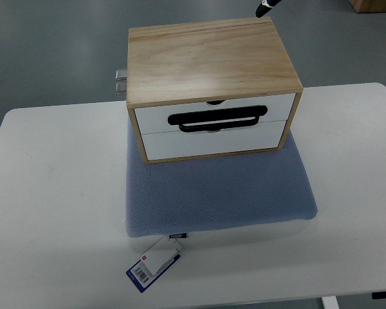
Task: Open wood drawer with right hand
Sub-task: 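Move the right hand over the wooden cabinet toward the drawers, then lower the right hand and hook fingers behind the upper drawer's black handle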
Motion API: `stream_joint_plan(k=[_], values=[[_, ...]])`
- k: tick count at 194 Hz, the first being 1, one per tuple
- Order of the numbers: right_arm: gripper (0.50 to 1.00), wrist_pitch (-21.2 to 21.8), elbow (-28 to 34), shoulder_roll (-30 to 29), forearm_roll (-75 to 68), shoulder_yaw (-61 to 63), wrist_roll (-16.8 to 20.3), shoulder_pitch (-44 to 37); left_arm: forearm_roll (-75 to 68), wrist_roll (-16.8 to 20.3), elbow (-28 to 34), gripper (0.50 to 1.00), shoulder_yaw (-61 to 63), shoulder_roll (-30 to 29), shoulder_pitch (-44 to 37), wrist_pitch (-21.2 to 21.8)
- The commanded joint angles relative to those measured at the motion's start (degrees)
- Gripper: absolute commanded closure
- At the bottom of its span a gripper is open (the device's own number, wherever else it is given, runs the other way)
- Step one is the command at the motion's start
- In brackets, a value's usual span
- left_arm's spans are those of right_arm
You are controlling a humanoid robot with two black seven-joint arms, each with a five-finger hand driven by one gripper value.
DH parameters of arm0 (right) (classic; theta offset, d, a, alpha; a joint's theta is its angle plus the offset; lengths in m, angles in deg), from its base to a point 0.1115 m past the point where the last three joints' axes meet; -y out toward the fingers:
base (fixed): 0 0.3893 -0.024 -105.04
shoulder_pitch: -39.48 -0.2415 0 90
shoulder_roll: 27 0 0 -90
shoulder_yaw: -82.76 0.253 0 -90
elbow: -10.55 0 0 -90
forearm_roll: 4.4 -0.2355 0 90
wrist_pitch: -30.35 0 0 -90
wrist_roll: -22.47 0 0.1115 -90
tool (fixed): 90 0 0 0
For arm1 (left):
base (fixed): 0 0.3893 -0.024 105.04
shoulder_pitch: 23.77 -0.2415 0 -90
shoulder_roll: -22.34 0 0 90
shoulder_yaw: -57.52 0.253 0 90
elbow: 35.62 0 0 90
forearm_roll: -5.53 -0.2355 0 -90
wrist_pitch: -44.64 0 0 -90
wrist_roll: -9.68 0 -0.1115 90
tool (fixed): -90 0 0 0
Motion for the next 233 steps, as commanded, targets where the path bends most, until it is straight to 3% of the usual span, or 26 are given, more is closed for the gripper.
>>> stream_joint_plan(k=[1, 14, 29, 45, 55, 56, 60, 75, 76, 80, 99, 233], values=[[0.556, -0.4, 9.2, 0.7, -7.9, -3.0, 5.0, -2.6, 0.1, 0.0, 0.0, 0.5, -0.1, 0.0, 0.0, 0.0], [0.558, -0.7, 13.4, 1.0, -13.8, -4.3, 5.2, -2.9, 0.0, 0.0, 0.0, 0.5, -0.1, 0.0, 0.0, -0.1], [0.558, -0.9, 14.2, 1.1, -15.4, -4.4, 5.2, -2.9, 0.1, 0.0, 0.0, 0.5, -0.1, 0.0, 0.0, -0.1], [0.56, -4.7, 17.5, 0.6, -21.5, -5.5, 5.2, -1.4, 0.1, 0.0, 0.1, 0.5, -0.1, 0.0, 0.0, 0.0], [0.56, -4.7, 17.5, 0.6, -21.5, -5.5, 5.2, -1.4, 0.1, 0.0, 0.1, 0.5, -0.1, 0.0, 0.0, 0.0], [0.56, -7.8, 17.7, 0.0, -21.5, -5.9, 5.2, 0.5, 0.1, 0.0, 0.1, 0.5, -0.1, 0.0, 0.0, 0.0], [0.56, -9.3, 17.7, -0.4, -21.5, -5.9, 5.2, 1.5, 0.1, 0.0, 0.1, 0.5, -0.1, 0.0, 0.0, -0.1], [0.56, -10.5, 17.7, -0.7, -21.5, -5.9, 5.2, 2.2, 0.1, 0.0, 0.1, 0.5, -0.1, 0.0, 0.0, 0.0], [0.56, -13.1, 17.8, -1.2, -21.5, -6.0, 5.2, 3.8, 0.1, 0.0, 0.2, 0.5, -0.1, 0.0, 0.0, 0.0], [0.56, -14.2, 17.9, -1.3, -21.5, -6.2, 5.2, 4.6, 0.1, 0.0, 0.2, 0.5, -0.1, 0.0, 0.0, 0.0], [0.56, -16.8, 17.8, -2.6, -20.4, -6.7, 5.2, 6.9, 0.1, 0.0, 0.4, 0.5, -0.1, 0.0, 0.0, 0.0], [0.564, -18.9, 17.0, -3.9, -3.3, -10.2, 5.2, 13.0, 0.1, 0.0, 0.6, 0.5, 0.0, 0.0, -0.1, 0.0]])
